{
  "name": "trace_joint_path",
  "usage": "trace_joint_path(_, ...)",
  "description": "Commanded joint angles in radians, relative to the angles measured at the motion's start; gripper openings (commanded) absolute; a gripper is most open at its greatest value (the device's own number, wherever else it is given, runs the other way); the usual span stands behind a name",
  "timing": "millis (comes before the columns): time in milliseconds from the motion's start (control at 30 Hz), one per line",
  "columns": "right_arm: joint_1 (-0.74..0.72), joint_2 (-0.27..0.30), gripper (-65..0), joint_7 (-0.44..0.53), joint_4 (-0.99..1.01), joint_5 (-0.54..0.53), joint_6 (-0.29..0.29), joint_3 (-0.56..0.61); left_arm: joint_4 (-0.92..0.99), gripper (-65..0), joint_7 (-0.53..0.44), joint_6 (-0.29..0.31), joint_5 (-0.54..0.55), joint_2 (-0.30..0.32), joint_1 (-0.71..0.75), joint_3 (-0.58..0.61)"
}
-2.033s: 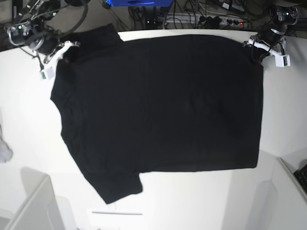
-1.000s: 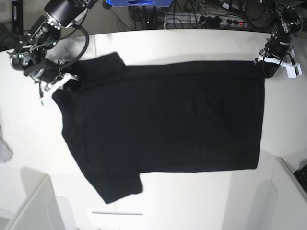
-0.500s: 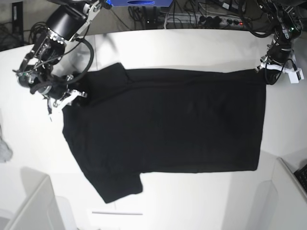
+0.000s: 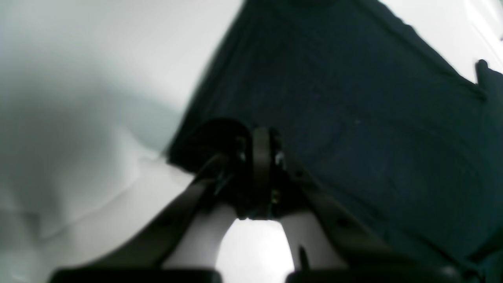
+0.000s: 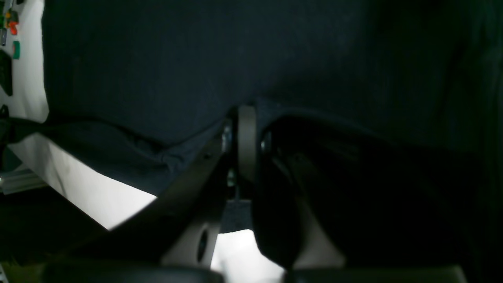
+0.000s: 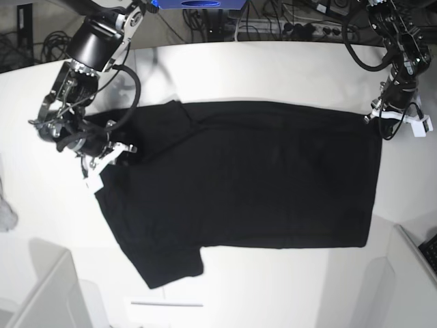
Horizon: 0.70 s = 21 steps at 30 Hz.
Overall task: Fold the T-shirt properly
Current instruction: 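Pull the shoulder corners apart with both grippers to straighten the shirt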
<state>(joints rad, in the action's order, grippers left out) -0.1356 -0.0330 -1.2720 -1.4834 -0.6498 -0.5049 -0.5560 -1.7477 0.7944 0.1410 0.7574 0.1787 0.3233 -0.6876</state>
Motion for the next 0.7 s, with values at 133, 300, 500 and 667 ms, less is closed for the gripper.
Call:
trace_joint_path(133, -0.032, 0.009, -65.0, 0.045, -0.015, -0.025, -0.002, 0.026, 0.019, -65.0, -0.019, -0.007, 0.007, 0.020, -0.033, -0.001)
trace_joint_path(300, -0.052, 0.009, -65.0, 0.053, -0.015, -0.025, -0.002, 0.029, 0.021, -65.0, -0.019, -0.010, 0.007, 0.049, -0.052, 0.015)
trace_joint_path(500, -0.088, 0.009, -65.0, 0.061, 0.048, -0.025, -0.001, 0.029, 0.061, -65.0, -0.019, -0.010, -0.042, 0.049, -0.099, 0.015)
trace_joint_path(667, -0.091, 0.011, -65.0, 0.091, 0.071, -0.025, -0.001, 0.032, 0.096, -65.0, -0.019, -0.010, -0.051, 0.048, -0.122, 0.015)
